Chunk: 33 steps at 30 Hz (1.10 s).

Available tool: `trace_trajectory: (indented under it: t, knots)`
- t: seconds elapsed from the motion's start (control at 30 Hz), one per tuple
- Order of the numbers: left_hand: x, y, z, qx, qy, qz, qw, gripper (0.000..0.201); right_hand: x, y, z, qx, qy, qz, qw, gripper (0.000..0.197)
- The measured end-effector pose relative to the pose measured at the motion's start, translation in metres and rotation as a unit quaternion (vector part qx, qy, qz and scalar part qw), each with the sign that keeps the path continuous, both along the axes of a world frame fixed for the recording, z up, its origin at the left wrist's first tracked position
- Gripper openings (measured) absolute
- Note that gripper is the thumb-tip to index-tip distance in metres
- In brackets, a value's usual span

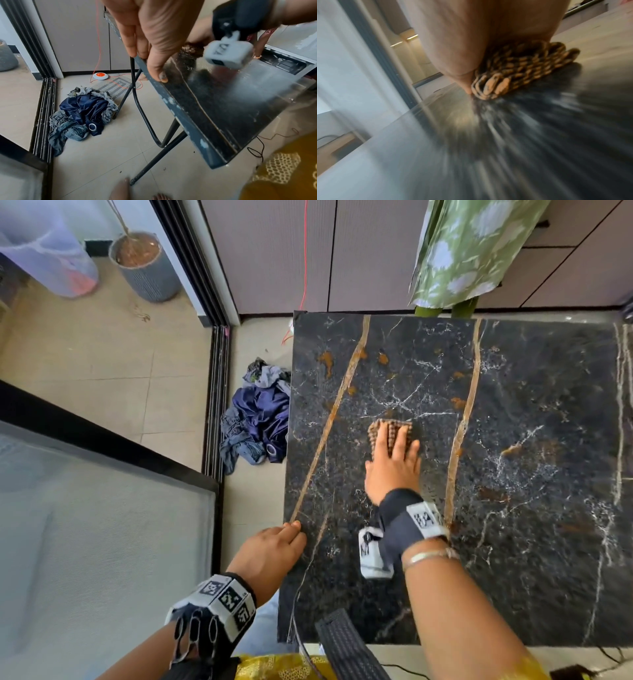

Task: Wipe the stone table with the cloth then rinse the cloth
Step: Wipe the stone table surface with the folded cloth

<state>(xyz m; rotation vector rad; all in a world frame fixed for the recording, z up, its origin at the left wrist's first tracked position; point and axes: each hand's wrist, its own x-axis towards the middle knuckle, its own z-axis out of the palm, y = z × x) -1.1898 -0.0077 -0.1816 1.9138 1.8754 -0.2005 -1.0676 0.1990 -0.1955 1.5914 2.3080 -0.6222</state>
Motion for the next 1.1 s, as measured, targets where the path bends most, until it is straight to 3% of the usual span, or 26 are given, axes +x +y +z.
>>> trace_trajectory:
  t: [0.07,0.13,0.23,0.3,0.33,0.4,0.43,0.57,0.63,0.7,0.77,0.83,0.97,1.03,1.1]
  knots:
    - [0.0,0.003,0.001,0.032,-0.014,0.011,0.999,0.032,-0.027,0.023,0.001,-0.005,-0.005,-0.01,1.0,0.076]
    - [-0.002,0.007,0.003,0.06,-0.019,0.016,0.998,0.01,-0.06,0.03,0.0,-0.012,0.007,0.051,0.999,0.078]
    - [0.001,0.011,0.006,0.064,0.009,0.0,0.998,0.019,-0.098,0.013,-0.001,-0.016,0.027,0.202,0.979,0.079]
    - [0.002,0.014,0.006,0.032,0.052,0.016,0.998,0.042,-0.106,-0.009,-0.003,-0.011,0.032,0.263,0.964,0.078]
    - [0.0,0.018,0.007,-0.006,0.058,0.037,0.998,0.063,-0.103,-0.02,-0.003,-0.007,0.036,0.277,0.96,0.076]
    - [-0.008,0.024,0.007,-0.071,0.064,0.064,0.993,0.104,-0.084,-0.032,-0.006,-0.003,0.045,0.276,0.96,0.073]
    - [-0.012,0.024,0.007,-0.094,0.068,0.064,0.991,0.109,-0.071,-0.032,-0.009,-0.004,0.044,0.255,0.966,0.072]
    - [-0.014,0.027,0.005,-0.119,0.052,0.059,0.99,0.105,-0.023,0.005,-0.005,0.007,0.016,0.064,0.998,0.074]
    - [-0.016,0.029,0.004,-0.117,0.039,0.065,0.99,0.102,-0.027,0.036,-0.003,0.018,-0.006,-0.01,1.0,0.076]
    - [-0.021,0.031,0.006,-0.116,0.036,0.056,0.991,0.101,-0.048,0.061,-0.001,0.017,-0.016,-0.033,0.999,0.078]
    - [-0.025,0.035,0.011,-0.117,0.043,0.039,0.991,0.097,-0.076,0.074,-0.001,0.013,-0.015,0.008,1.0,0.082]
    - [-0.029,0.041,0.017,-0.106,0.049,0.025,0.993,0.088,-0.103,0.069,-0.001,0.014,-0.004,0.103,0.995,0.084]
    - [-0.027,0.052,0.026,-0.126,0.094,0.004,0.988,0.082,-0.12,0.019,-0.004,0.009,0.018,0.271,0.962,0.08]
    - [-0.023,0.054,0.019,-0.1,0.095,0.016,0.99,0.078,-0.101,-0.003,-0.006,0.012,0.041,0.292,0.955,0.076]
    - [-0.022,0.056,0.014,-0.108,0.099,0.003,0.989,0.078,-0.074,-0.009,-0.01,0.001,0.047,0.248,0.968,0.073]
